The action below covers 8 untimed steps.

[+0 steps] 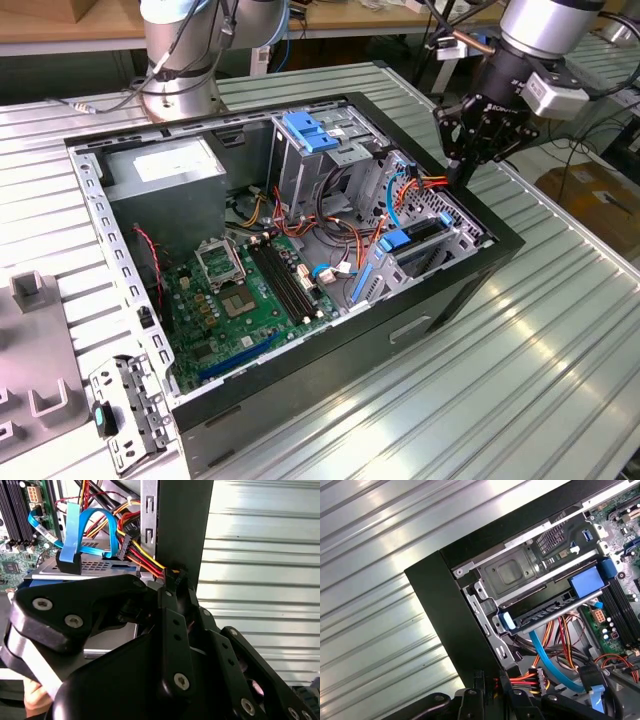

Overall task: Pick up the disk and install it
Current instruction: 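Insert the first disk wire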

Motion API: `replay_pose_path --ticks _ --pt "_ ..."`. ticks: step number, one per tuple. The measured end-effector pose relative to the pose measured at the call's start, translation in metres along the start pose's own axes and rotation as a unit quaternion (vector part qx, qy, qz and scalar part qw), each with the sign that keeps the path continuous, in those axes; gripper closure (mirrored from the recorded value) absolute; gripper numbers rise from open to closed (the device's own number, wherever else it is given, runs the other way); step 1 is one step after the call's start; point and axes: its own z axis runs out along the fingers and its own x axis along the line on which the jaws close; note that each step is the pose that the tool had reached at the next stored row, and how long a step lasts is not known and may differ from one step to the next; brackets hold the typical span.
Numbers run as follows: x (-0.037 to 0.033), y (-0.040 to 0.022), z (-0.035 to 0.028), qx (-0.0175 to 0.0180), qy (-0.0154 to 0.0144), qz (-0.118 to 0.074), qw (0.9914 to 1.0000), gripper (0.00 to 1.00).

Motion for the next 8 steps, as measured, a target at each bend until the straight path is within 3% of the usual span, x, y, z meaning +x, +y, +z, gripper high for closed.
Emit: replay_pose_path --ticks 1,3,8 --pt "0.0000 0.0000 0.0000 0.0005 -0.0002 0.000 1.00000 0.76" --pt "0.0002 0.0001 -0.0069 0.0019 -0.0010 0.000 1.00000 0.83" --pt "-0.0006 0.0005 -0.0081 0.0019 -0.0010 0.000 1.00000 0.83"
